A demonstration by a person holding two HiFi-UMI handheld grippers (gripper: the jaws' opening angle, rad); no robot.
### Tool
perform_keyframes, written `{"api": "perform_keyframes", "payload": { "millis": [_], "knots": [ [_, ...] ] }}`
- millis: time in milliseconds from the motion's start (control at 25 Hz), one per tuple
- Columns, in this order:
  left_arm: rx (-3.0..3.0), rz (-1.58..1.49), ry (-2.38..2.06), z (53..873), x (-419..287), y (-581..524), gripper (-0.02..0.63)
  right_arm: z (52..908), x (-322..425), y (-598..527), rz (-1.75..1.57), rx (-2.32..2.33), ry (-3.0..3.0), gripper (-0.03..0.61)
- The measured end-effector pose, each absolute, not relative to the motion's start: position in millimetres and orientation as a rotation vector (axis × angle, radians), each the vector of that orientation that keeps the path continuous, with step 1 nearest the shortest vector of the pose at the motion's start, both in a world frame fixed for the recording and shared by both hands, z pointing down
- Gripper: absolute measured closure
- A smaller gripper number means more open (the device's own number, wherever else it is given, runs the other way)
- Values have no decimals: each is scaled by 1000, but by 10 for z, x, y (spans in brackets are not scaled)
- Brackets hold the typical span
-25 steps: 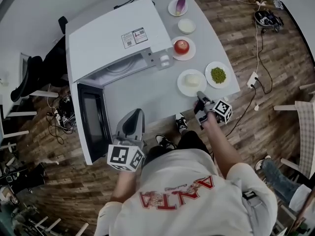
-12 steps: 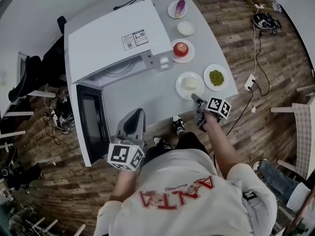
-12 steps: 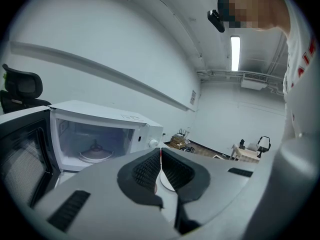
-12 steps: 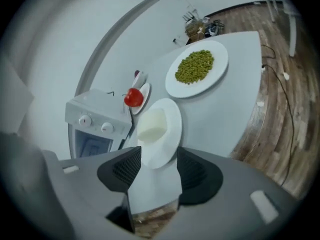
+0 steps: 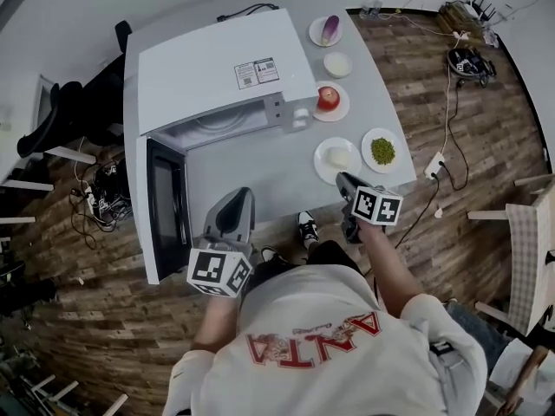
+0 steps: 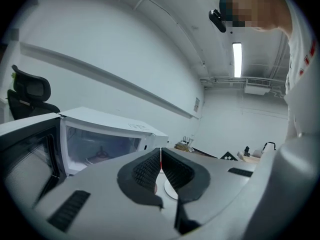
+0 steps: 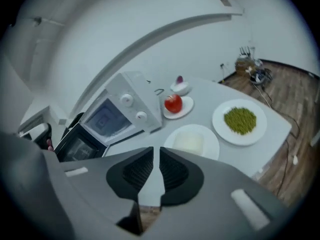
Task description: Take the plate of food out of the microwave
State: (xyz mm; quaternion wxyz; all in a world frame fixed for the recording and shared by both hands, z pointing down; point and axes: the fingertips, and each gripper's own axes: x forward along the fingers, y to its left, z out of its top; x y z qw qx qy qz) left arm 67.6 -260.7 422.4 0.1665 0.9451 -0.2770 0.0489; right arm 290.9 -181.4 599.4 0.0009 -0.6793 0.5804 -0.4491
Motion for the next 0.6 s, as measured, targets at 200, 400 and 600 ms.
{"api": "perform_keyframes", "payload": {
  "millis": [200, 400, 600],
  "knots": [
    [2709, 34, -899, 3925, 425, -2733, 600, 5046, 2583, -2239, -991, -2087, 2138, 575],
    [2701, -19, -1024, 3693, 124, -2816, 601, 4228, 2243, -2509, -661, -1973, 2330, 575],
    [2687, -59, -1160, 3482, -145, -2838, 601, 3608, 1962, -2621, -459, -1844, 2436, 577]
  ]
}}
